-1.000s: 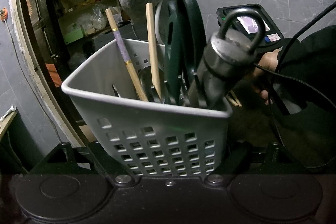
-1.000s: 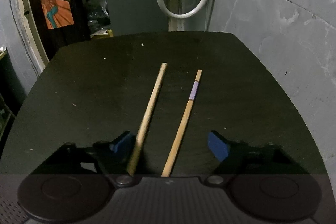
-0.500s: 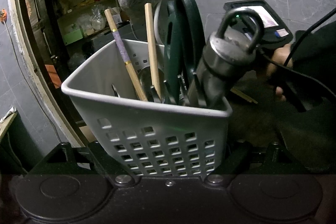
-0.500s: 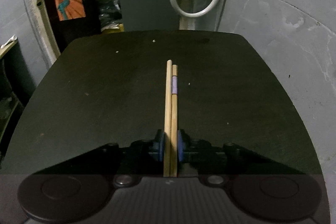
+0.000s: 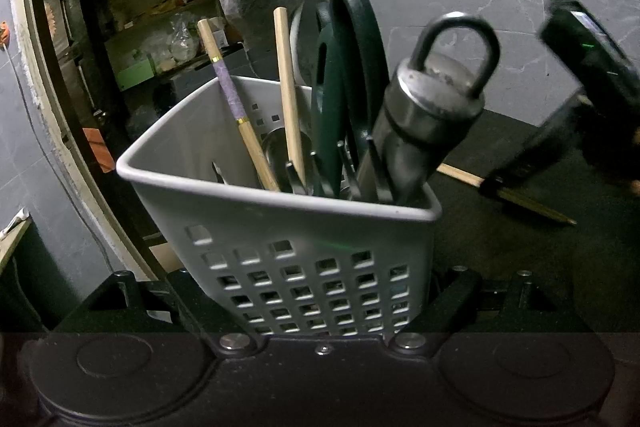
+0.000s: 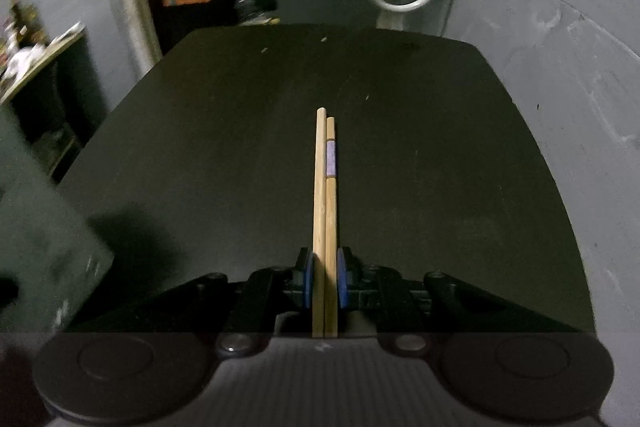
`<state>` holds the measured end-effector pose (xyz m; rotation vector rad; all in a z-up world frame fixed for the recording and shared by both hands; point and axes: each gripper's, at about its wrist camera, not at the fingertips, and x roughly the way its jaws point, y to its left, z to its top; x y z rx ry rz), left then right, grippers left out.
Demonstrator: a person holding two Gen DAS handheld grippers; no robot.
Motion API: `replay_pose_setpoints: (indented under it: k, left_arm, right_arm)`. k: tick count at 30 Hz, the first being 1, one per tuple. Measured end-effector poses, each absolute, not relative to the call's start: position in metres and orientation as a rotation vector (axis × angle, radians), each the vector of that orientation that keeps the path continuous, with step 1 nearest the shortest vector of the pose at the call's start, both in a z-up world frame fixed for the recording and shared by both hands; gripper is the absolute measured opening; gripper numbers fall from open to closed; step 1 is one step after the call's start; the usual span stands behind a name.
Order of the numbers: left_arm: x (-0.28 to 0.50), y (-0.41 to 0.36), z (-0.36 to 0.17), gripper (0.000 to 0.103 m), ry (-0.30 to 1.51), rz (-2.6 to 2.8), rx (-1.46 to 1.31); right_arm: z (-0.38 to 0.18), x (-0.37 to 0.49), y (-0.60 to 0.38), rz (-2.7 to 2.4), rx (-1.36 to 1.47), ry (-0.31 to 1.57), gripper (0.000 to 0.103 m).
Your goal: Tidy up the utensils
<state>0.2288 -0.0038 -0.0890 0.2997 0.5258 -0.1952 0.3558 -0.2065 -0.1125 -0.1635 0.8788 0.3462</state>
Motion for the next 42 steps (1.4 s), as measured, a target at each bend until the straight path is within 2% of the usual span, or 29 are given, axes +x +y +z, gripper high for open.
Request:
replay_pose_setpoints:
  k: [11,28,37,42]
  left_arm:
    - [0.229,-0.002,-0.09,0.087,0.522,-0.208,0.308]
    - [0.228,-0.002,-0.091,0.087,0.518,-0.218,0.316]
    - [0.228,-0.002,-0.091,0.087,0.517,-0.218,0.316]
    - [0.228,-0.002,-0.091,0.087,0.517,-0.218,0.316]
  right_arm:
    - [-0.103,0.287,-0.216,0.452,-0.332,0.902,0.015]
    - [-0.106,0.294,-0.217,0.432,-0.313,0.904,0.018]
    - [-0.105,0.296,-0.217,0.419,-0.299,0.91,0.04]
    - [-0.101,0.294,-0.217,0.415,-0.284,0.898,0.057]
